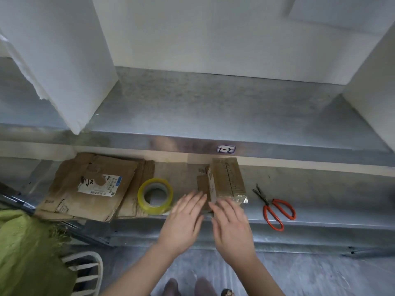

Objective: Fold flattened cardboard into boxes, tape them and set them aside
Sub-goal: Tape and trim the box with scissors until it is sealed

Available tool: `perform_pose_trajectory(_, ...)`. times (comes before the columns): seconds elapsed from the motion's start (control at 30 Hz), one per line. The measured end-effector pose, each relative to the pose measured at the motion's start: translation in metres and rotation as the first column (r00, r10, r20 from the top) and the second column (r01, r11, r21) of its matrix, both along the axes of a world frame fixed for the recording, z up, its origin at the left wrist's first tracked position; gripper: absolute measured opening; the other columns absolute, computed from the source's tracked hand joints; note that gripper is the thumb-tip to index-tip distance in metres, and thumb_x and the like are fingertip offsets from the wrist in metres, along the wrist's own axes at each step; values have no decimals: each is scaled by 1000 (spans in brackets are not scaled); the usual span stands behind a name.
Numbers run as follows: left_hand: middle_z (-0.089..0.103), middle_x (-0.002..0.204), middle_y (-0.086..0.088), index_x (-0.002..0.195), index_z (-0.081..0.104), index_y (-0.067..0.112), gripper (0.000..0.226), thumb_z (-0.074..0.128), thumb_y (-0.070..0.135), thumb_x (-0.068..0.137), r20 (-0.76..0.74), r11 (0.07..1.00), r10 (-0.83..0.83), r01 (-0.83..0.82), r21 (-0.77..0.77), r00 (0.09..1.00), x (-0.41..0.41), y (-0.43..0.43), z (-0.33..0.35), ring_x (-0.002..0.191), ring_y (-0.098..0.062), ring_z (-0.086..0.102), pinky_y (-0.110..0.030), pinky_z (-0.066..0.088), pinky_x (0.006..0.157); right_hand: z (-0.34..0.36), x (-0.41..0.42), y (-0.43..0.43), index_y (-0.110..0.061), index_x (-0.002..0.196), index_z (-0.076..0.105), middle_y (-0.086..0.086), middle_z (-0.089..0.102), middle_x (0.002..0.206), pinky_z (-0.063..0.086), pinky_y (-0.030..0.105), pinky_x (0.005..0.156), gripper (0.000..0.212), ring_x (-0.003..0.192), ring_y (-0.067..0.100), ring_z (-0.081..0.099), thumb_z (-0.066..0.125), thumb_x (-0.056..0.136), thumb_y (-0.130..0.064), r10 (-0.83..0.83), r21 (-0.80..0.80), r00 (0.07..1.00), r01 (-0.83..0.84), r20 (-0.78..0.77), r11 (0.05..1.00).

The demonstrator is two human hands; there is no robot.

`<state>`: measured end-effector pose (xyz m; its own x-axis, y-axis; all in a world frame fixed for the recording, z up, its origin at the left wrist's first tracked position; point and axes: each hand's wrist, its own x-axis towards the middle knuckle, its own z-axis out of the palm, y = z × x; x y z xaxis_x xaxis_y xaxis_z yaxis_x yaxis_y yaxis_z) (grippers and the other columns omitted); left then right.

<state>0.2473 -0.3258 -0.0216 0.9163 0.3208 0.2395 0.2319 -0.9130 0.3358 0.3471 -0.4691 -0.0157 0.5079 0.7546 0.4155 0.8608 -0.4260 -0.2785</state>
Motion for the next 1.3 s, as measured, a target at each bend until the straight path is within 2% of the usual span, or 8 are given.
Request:
perform_pose_trajectory(0.2,43,147,1,142,43,14,51,37,35,97,4,999,52,-52,-12,999,47,-60,13,138,-17,36,-34,20,114,-4,64,-39,-16,130,60,7,58,133,33,38,107,44,127,29,49,42,91,-28,-91,-69,995,88,-33,994)
perform_pose_trajectory(0.43,42,148,2,144,40,14,51,29,35,98,-74,967,234,-239,-82,969,56,-78,0,140,-16,31,-35,23,116,-6,94,-47,-14,135,56,5,60,133,38,29,106,51,125,23,53,35,94,-36,-43,-85,939,15,-340,996)
perform_pose_trajectory(0.6,23,149,19,149,25,25,50,39,29,102,-9,755,385,-321,-571,923,67,-87,2,137,4,21,-15,18,113,-6,96,-47,-19,140,50,-6,59,132,31,5,100,45,121,0,50,56,96,-16,10,11,771,-3,-636,1000)
perform_pose_trajectory(0.8,23,149,22,146,32,27,50,48,18,99,7,591,457,-297,-750,890,71,-86,-7,137,8,21,-11,20,112,-8,98,-47,-27,134,54,-17,65,117,45,13,96,50,108,-13,57,58,91,-3,7,78,543,108,-839,991)
perform_pose_trajectory(0.93,38,141,22,135,45,34,44,54,16,96,10,652,427,-300,-697,904,66,-75,-6,129,9,32,-2,20,104,-8,108,-47,-32,124,55,-23,64,110,47,15,95,61,104,-13,58,54,80,9,21,66,567,60,-824,996)
perform_pose_trajectory(1.0,49,134,19,128,53,33,36,59,24,94,9,655,407,-285,-700,914,65,-63,-2,123,8,43,-11,32,104,-5,120,-45,-32,120,58,-15,69,104,48,13,90,59,100,-6,63,54,77,8,29,45,591,12,-806,999)
perform_pose_trajectory(1.13,63,108,12,110,63,34,36,64,54,80,-46,718,344,-294,-631,938,71,-35,7,99,-1,61,-23,49,90,7,141,-37,-37,113,60,-19,67,94,45,8,79,32,88,-8,61,72,84,-30,38,-44,660,-107,-750,993)
perform_pose_trajectory(1.3,59,102,4,111,59,22,31,71,24,82,-38,811,386,-359,-462,922,83,-37,-5,94,-14,62,-34,53,84,-14,128,-25,-28,108,64,-12,70,97,53,25,78,32,88,7,66,76,79,-30,7,27,810,10,-586,1000)
